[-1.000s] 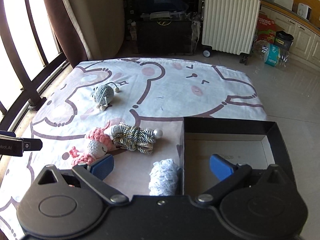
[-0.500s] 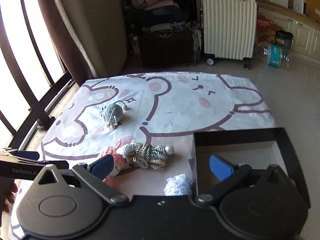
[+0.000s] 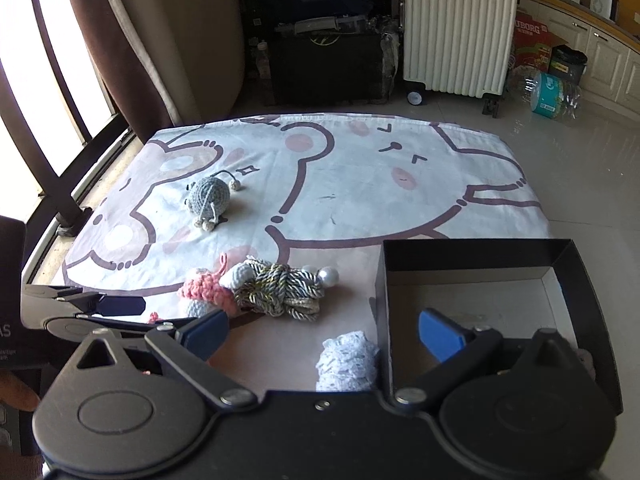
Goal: Organize objects
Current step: 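Grasp the pink crocheted bunny with the left gripper while the right gripper moves to the white yarn ball, then grasp the white crocheted ball with the right gripper while the left gripper holds the bunny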
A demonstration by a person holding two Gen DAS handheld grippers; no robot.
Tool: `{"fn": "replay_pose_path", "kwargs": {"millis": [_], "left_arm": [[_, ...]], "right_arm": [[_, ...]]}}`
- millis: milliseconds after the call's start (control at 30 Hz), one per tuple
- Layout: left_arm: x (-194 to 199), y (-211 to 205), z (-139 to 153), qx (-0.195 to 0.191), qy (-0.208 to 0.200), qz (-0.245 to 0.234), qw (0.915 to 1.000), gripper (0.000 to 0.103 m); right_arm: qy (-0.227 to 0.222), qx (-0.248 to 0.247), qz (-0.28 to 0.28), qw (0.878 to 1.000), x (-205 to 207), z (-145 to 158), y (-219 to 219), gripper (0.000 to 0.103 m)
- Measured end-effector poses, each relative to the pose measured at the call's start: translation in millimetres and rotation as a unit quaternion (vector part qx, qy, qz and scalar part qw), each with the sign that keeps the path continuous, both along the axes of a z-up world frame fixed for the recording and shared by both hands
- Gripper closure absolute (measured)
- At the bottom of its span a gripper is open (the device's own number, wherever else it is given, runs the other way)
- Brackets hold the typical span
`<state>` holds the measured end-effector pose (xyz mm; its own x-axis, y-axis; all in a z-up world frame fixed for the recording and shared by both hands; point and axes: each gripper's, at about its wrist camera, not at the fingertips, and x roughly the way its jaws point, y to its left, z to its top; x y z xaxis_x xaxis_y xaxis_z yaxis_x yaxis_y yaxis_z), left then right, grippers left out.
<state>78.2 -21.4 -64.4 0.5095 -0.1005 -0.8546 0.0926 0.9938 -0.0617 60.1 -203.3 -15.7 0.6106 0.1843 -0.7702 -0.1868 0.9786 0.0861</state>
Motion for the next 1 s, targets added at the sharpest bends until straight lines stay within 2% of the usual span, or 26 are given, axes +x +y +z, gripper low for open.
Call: {"fn": "replay_pose_path", "kwargs": {"millis": [100, 167, 433, 733, 800, 1000], "left_arm": [[-0.8, -10.9, -2.3, 0.01, 0.003, -0.01, 0.9999, 0.057], [-1.0, -16.6, -4.1, 0.012, 0.005, -0.016, 0.9998, 0.06], [-4.4, -24.3, -7.1, 0.016, 0.007, -0.022, 0.9996, 0.064], [-10.1, -20.5, -5.9, -0.004, 0.021, -0.007, 0.9997, 0.061], [-10.1, -20.0, -5.5, -0.007, 0.023, -0.006, 0.9997, 0.056], [-12.6, -19.4, 0.6, -0.019, 0.015, -0.01, 0.9997, 0.049]], "right_arm": [[0.005, 0.006, -0.017, 1.0, 1.1, -2.4, -2.7, 0.016], [0.008, 0.017, -0.022, 1.0, 0.4, -2.8, -4.0, 0.022], [0.02, 0.026, -0.031, 0.999, -3.0, -5.6, -4.6, 0.041], [0.054, 0.028, -0.027, 0.998, -8.9, -17.7, -4.7, 0.047], [0.061, 0.025, -0.029, 0.997, -8.7, -20.2, -4.1, 0.047], [0.077, 0.018, -0.039, 0.996, -5.5, -27.6, -5.1, 0.047]]}}
